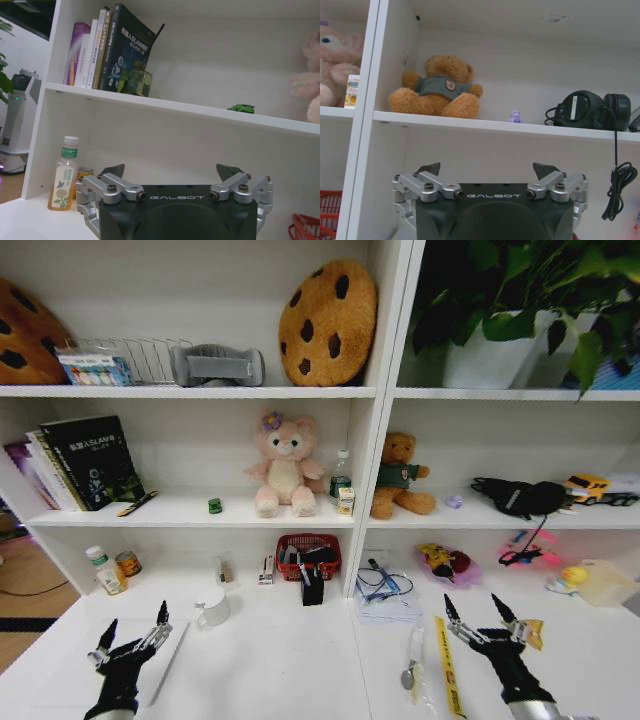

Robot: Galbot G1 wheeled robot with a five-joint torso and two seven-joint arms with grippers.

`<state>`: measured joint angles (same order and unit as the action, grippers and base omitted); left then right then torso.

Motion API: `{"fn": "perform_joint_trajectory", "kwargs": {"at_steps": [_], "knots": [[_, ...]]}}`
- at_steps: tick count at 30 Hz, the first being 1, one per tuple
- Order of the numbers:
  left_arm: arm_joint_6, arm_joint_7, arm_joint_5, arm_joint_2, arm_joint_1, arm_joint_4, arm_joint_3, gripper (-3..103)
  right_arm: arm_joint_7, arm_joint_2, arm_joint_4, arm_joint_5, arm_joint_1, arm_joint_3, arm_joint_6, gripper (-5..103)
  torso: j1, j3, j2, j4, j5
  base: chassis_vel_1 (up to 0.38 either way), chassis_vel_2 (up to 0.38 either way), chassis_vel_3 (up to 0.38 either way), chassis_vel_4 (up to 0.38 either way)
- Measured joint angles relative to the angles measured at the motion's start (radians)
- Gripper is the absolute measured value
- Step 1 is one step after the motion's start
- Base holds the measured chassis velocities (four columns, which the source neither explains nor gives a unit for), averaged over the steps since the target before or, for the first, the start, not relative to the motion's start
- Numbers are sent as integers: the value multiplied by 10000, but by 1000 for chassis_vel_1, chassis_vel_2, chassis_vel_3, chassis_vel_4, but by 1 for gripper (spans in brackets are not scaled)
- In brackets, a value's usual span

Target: Organize the objects on the table.

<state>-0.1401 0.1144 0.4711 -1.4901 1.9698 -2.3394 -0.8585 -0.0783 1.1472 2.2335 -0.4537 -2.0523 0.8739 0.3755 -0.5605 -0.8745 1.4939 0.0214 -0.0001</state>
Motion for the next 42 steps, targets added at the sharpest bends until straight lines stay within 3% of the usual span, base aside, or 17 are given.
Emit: {"fn": "perform_joint_trajectory", "kwargs": {"at_steps": [22,24,32,37,42], "knots": [[-6,-1,-44,-104,29,-28,74,100,-194,-8,-140,-167,167,2,-94,100,0,1,0,2,-2,-72,-72,75,76],[-11,0,-76,-123,25,-30,111,100,-610,-189,-314,-344,472,70,-749,100,0,0,0,3,-2,0,0,0,0],[-20,-1,-138,-182,64,-101,155,100,-1557,-838,-1441,-973,1661,87,-2218,100,0,0,0,-2,3,0,0,0,0],[-16,10,-147,-184,77,-192,132,100,-1931,-976,-2097,-1052,1977,-13,-2761,100,0,0,0,0,1,0,0,0,0],[-25,8,-148,-219,149,-197,101,100,-2061,-870,-2866,-1104,2074,-120,-2802,100,0,0,0,4,3,0,0,0,0]]}}
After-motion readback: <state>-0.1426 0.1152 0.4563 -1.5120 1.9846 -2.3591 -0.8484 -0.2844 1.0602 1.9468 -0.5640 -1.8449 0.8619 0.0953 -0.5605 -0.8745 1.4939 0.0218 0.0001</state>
